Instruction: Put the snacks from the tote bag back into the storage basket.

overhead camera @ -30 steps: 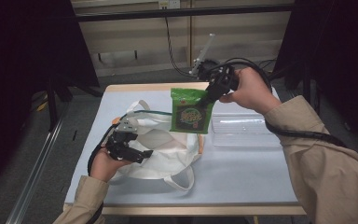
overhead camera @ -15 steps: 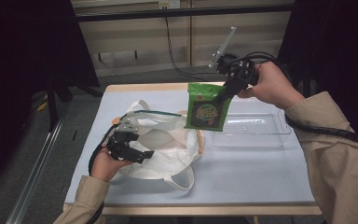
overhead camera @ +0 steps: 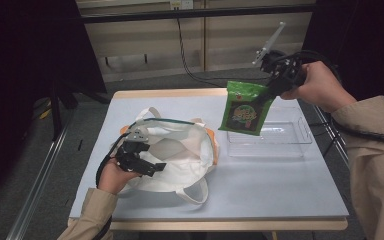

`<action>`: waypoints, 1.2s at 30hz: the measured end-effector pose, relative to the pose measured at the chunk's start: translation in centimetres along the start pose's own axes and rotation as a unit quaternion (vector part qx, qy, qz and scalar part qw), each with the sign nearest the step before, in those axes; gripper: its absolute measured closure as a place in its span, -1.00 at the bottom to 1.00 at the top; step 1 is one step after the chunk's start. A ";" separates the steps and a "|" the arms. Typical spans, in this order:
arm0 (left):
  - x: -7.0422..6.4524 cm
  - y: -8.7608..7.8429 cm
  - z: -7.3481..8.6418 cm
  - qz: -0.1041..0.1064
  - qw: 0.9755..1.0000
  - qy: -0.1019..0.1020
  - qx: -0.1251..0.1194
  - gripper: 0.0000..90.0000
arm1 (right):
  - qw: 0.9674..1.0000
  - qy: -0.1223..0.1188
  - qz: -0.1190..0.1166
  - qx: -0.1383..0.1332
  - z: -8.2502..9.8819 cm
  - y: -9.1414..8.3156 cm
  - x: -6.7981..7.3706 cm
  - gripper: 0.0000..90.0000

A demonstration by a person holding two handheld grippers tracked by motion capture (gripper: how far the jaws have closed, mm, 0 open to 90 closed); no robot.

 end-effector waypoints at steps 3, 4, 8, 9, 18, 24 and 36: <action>0.1 0.1 -0.1 -0.004 1.000 -0.005 -0.001 -0.88 | 1.000 0.013 0.004 0.000 1.1 0.1 -1.0 0.81; 0.1 0.1 0.0 -0.004 1.000 -0.001 0.006 -0.88 | 1.000 0.015 0.005 0.002 1.5 0.2 -1.3 0.81; 0.1 0.4 -0.2 0.001 1.000 0.000 0.004 -0.88 | 1.000 0.022 0.008 0.002 2.7 0.8 -2.4 0.81; 0.1 0.4 -0.2 -0.001 1.000 -0.001 0.006 -0.88 | 1.000 0.022 0.009 0.002 3.0 1.0 -2.7 0.81; 0.3 0.5 -0.4 0.001 1.000 -0.001 0.007 -0.88 | 1.000 0.023 0.018 0.010 4.5 2.6 -4.5 0.81; 0.3 0.6 -0.3 0.003 1.000 -0.006 0.003 -0.88 | 0.999 0.008 0.027 0.023 4.7 3.8 -5.0 0.81; 0.3 0.6 -0.3 0.002 1.000 -0.004 0.004 -0.88 | 0.999 -0.032 0.026 0.030 3.7 6.8 -4.1 0.80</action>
Point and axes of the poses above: each handheld gripper's, and its own axes: y roughly forward along the jaws, z roughly out of its underside, x roughly to its left, the point moved 5 cm from there along y, roughly forward along the jaws, and after that the axes turned 9 degrees about x, right-handed, at the moved point
